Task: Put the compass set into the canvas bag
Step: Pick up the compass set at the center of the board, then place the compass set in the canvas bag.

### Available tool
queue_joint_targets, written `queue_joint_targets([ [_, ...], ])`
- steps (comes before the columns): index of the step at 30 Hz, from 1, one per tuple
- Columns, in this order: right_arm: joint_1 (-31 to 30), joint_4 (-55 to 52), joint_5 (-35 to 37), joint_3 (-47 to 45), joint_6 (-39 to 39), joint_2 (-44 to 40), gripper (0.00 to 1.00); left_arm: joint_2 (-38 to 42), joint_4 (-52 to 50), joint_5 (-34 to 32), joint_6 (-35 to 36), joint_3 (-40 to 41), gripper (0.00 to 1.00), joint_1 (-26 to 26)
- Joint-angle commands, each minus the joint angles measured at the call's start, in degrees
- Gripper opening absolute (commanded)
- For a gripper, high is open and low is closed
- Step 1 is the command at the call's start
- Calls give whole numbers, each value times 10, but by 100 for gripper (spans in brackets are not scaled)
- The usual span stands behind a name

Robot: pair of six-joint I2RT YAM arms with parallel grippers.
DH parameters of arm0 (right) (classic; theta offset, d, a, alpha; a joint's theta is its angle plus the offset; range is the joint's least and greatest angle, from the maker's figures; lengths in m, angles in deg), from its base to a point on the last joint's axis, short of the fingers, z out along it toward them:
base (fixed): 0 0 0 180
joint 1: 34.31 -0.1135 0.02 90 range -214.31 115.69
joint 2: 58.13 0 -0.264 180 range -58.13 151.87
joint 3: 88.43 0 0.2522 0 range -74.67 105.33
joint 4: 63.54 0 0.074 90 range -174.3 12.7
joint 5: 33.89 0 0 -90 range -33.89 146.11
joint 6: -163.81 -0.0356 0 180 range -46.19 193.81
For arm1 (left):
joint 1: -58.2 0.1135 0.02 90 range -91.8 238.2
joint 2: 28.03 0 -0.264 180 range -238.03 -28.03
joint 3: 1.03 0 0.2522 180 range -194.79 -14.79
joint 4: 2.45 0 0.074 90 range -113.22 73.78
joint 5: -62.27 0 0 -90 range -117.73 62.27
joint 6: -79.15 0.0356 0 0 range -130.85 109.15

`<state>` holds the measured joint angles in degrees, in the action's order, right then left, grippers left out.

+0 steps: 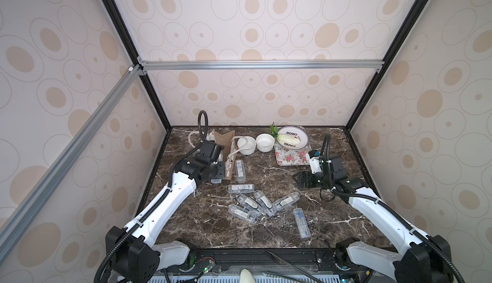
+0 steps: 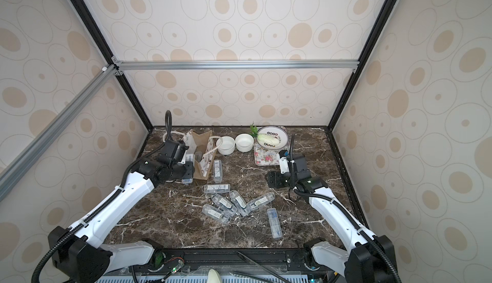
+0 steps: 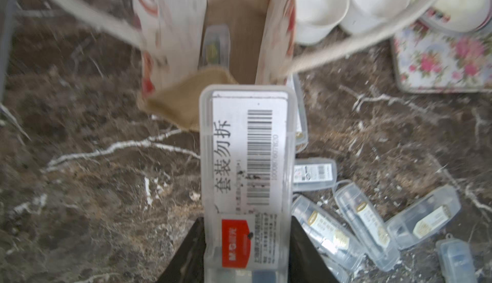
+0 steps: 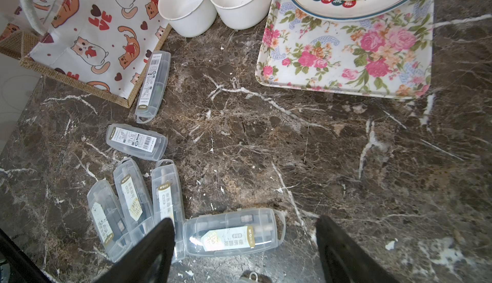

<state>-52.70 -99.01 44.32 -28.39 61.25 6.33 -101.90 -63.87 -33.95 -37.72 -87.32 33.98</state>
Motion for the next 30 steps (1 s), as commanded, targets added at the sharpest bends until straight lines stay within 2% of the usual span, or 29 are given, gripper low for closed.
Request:
queue_joint_targets([
  [1, -3, -12, 0, 16, 1, 0, 85, -41, -70, -38, 57, -105, 33, -4],
  [6, -3, -24, 1, 32, 1, 7, 85, -156, -88, -58, 129, -262, 33, -4],
  [9, -3, -33, 6, 38, -1, 6, 85, -223, -82, -64, 175, -319, 33, 2],
  [13, -4, -40, 17, 35, -2, -1, 85, -283, -54, -39, 221, -357, 33, 29],
  [19, -3, -46, 26, 40, 3, 0, 85, -335, -15, 1, 296, -364, 33, 67],
  [22, -4, -49, 25, 49, 4, 10, 85, -348, -6, 12, 310, -352, 33, 82],
  [30, -4, -41, 7, 59, -12, 34, 85, -331, 66, 35, 322, -231, 32, 85],
])
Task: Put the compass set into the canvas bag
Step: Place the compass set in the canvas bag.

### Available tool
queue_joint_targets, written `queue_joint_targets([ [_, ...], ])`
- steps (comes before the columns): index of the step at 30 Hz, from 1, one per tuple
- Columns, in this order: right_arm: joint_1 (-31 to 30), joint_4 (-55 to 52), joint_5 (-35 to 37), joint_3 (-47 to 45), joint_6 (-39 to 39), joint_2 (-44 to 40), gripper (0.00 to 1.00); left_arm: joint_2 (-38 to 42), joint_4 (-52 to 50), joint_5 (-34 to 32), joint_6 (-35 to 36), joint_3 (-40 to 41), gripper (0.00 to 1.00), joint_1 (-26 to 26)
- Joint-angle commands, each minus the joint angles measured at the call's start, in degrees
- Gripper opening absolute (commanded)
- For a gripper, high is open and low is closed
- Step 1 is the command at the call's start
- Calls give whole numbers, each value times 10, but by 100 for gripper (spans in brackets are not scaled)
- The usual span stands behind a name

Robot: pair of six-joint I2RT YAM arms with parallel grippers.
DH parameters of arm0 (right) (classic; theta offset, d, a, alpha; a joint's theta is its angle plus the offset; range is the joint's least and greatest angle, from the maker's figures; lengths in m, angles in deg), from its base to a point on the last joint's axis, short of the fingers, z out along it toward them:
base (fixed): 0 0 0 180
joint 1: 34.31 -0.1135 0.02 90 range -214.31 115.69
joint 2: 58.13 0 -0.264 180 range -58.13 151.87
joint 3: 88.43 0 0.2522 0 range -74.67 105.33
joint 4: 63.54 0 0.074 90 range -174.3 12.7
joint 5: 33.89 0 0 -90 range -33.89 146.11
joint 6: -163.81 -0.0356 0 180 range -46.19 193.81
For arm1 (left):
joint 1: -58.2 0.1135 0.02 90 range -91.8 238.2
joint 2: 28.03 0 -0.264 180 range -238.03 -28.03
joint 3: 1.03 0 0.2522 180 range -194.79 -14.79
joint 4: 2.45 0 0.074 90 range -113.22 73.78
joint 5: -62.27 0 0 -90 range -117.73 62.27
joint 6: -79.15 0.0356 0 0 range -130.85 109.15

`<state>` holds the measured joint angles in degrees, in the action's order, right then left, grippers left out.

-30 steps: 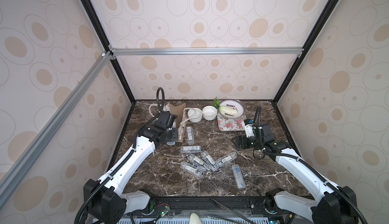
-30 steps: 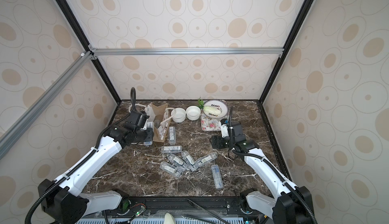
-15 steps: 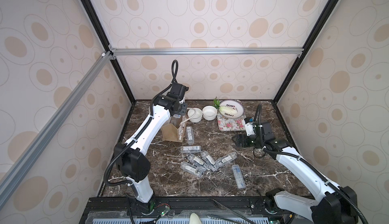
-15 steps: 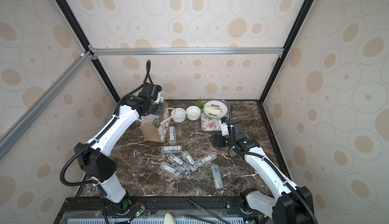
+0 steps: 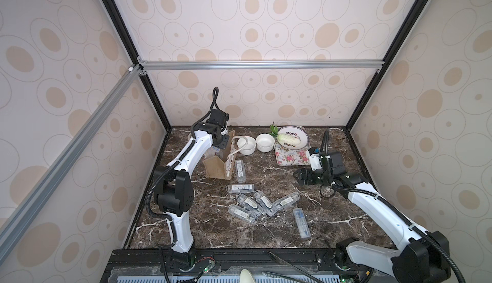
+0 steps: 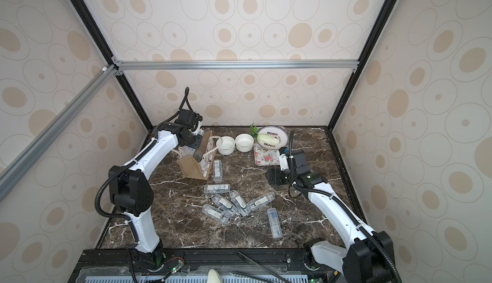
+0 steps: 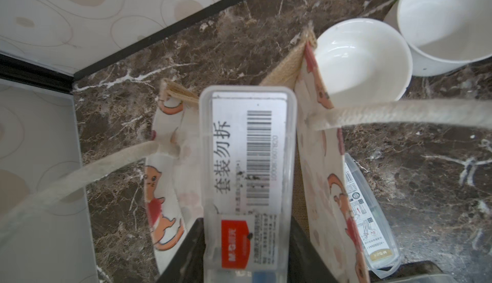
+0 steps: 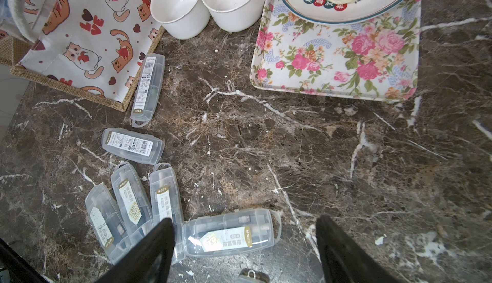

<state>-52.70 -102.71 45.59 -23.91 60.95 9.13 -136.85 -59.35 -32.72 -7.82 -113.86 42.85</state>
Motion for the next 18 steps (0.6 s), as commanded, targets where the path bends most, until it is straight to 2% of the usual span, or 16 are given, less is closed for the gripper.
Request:
queue_joint_targets([
  [1, -4, -4, -6, 13, -10, 6, 85, 27, 31, 30, 22, 51, 32, -4],
  [4, -5, -1, -5, 10, -12, 7, 85, 59, 63, 53, 22, 113, 32, -5],
  [8, -5, 7, -13, 8, -20, 10, 85, 78, 81, 50, 18, 154, 32, -5],
  [18, -6, 6, -14, 7, -20, 12, 85, -9, 50, 50, -9, 101, 32, -3],
])
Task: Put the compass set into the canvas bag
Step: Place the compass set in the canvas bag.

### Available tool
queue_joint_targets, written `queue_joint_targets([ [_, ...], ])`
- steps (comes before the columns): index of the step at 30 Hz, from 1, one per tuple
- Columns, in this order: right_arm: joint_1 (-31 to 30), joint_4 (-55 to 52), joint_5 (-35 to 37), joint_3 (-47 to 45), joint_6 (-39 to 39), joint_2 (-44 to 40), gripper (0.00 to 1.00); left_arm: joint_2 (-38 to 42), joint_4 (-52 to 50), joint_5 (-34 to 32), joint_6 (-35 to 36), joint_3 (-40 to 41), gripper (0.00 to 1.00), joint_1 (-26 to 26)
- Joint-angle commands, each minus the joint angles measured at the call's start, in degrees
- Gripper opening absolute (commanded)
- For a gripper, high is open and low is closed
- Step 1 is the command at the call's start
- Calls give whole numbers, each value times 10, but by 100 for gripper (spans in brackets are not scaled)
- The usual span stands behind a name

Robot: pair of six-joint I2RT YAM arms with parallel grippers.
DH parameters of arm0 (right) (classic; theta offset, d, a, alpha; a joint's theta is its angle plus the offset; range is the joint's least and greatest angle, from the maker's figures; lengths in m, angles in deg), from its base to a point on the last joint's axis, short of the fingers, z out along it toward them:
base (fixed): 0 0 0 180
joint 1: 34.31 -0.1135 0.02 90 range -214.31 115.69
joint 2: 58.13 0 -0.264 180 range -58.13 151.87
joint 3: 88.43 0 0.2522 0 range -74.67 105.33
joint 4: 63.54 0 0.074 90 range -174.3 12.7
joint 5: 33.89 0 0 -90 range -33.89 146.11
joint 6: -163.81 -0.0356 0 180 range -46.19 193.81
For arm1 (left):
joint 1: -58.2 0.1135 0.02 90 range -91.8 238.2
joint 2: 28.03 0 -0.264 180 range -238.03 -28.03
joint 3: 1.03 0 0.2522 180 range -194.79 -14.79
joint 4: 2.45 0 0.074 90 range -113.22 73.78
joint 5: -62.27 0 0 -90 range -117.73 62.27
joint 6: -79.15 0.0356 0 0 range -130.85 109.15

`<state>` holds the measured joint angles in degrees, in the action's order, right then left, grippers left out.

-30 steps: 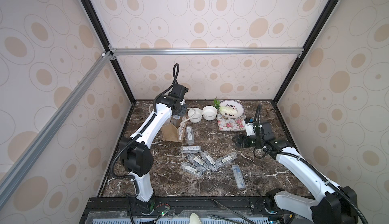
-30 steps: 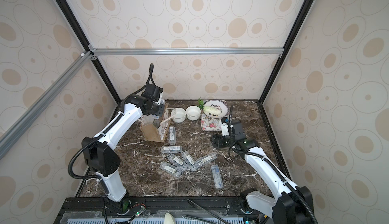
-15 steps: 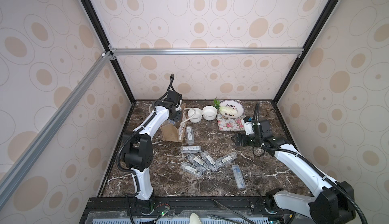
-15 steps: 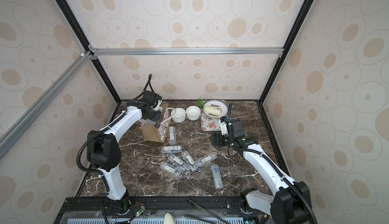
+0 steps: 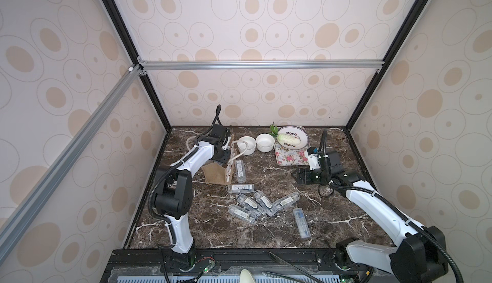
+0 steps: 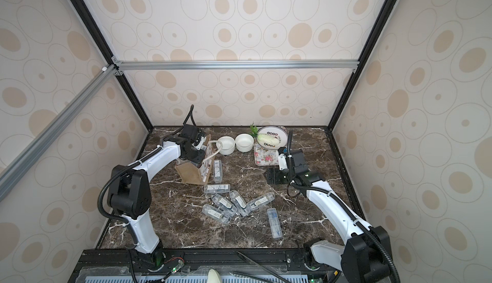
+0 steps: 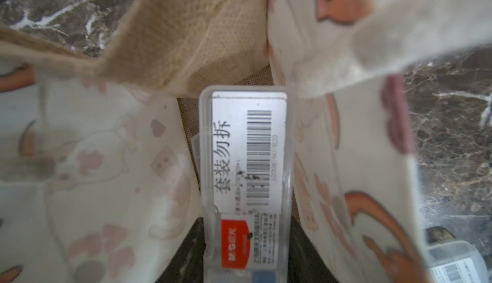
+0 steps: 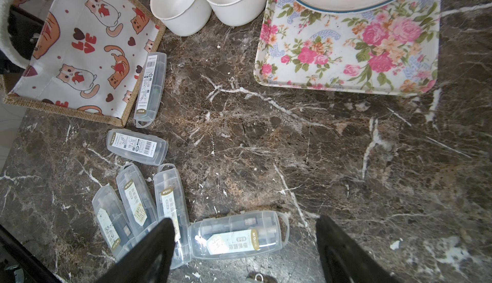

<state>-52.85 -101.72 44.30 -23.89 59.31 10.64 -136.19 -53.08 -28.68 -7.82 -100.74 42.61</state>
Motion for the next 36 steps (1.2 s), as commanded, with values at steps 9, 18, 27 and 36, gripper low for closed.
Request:
queue_joint_targets([
  [9, -5, -2, 0, -5, 1, -7, 85, -76, -31, 7, -29, -71, 32, 13],
  [18, -4, 5, 0, -16, -1, -10, 85, -82, -26, 10, -50, -51, 32, 53],
  [27, -4, 11, -5, -18, -3, -3, 85, -75, -22, 5, -65, -46, 33, 94],
  [36, -4, 14, -9, -18, -1, 0, 85, -31, -18, 17, -89, -63, 60, 93],
])
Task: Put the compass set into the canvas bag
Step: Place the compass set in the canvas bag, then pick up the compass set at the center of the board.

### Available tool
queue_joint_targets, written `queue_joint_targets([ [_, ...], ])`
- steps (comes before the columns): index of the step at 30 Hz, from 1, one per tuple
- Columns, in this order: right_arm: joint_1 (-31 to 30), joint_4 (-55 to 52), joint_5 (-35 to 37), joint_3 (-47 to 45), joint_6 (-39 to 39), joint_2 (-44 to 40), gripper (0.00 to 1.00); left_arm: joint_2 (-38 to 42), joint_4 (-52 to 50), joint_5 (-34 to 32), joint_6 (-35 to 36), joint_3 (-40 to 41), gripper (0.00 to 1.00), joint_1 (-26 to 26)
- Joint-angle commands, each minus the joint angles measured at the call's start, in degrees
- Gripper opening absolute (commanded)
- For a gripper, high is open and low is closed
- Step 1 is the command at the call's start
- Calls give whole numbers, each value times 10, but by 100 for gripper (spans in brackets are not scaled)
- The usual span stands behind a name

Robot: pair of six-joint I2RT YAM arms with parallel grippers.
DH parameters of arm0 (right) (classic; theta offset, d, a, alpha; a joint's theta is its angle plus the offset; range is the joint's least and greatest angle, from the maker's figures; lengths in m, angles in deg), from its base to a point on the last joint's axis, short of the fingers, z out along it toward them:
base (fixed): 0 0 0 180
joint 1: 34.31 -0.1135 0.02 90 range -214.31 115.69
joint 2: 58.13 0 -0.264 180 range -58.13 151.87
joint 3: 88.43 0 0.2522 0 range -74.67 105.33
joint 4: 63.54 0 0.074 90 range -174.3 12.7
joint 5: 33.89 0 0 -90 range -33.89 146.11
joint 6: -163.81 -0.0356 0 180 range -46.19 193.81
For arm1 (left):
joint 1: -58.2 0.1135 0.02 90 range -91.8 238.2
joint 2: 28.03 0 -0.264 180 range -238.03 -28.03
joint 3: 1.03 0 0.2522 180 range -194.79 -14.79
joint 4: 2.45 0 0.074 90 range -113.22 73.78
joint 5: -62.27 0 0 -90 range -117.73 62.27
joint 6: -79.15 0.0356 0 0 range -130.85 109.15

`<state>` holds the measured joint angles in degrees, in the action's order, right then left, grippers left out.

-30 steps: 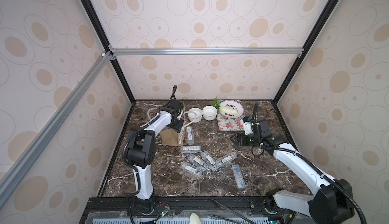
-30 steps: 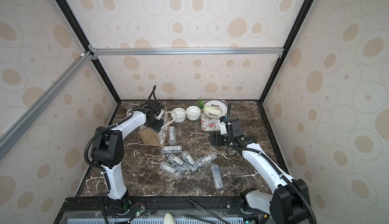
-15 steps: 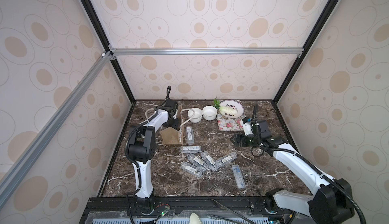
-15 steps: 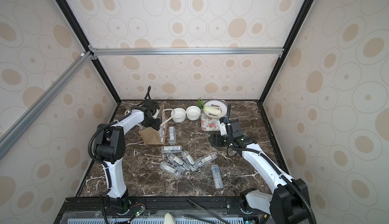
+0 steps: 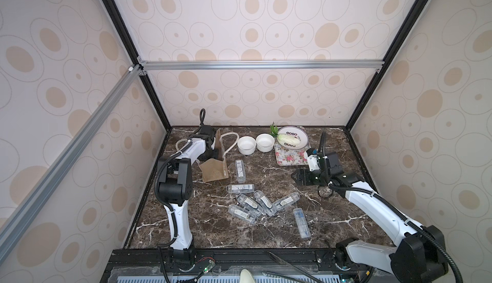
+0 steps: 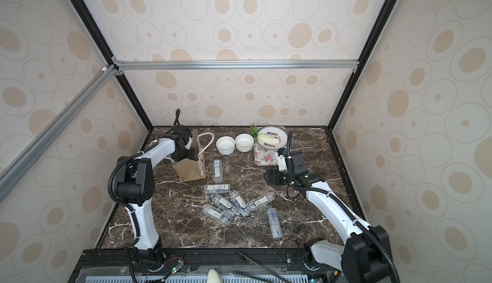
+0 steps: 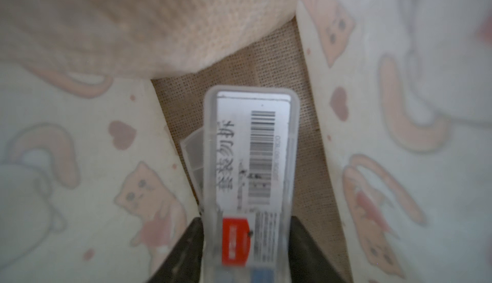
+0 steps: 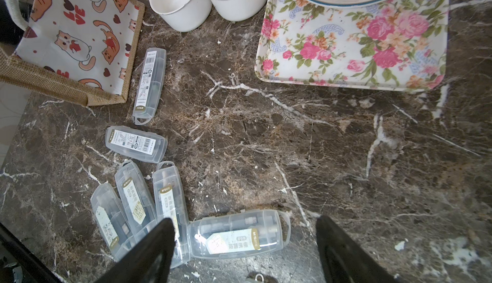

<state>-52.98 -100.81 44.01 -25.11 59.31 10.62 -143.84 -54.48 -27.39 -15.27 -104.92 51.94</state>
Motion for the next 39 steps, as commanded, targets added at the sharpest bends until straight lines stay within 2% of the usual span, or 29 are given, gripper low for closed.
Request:
queue_joint_targets([
  [1, -3, 7, -7, -7, 0, 0, 85, 51, -8, 2, -17, -26, 62, 0],
  [3, -3, 11, -10, -8, -3, 1, 85, 69, -12, -3, -27, -30, 67, -1],
  [8, -3, 10, -14, -4, -1, -2, 85, 130, -20, -28, -45, -51, 71, -14],
  [12, -4, 5, -8, -3, 5, -14, 85, 184, -44, -73, -48, -75, 71, -56],
  [17, -3, -1, -6, -7, 7, -32, 85, 244, -73, -99, -76, -73, 71, -149],
  [23, -3, -2, -4, -17, 4, -52, 85, 278, -54, -114, -168, -17, 70, -287],
  [26, -3, -1, -3, -24, 0, -66, 85, 266, -8, -117, -219, 23, 70, -350],
  [31, -3, -14, 4, -32, 5, -90, 85, 171, -14, -104, -284, 21, 66, -391],
  [37, -3, -12, 21, -59, 7, -120, 86, 102, 6, -146, -309, 35, 69, -389],
  [39, -3, -12, 24, -63, 6, -125, 86, 87, 11, -124, -320, 40, 70, -370],
])
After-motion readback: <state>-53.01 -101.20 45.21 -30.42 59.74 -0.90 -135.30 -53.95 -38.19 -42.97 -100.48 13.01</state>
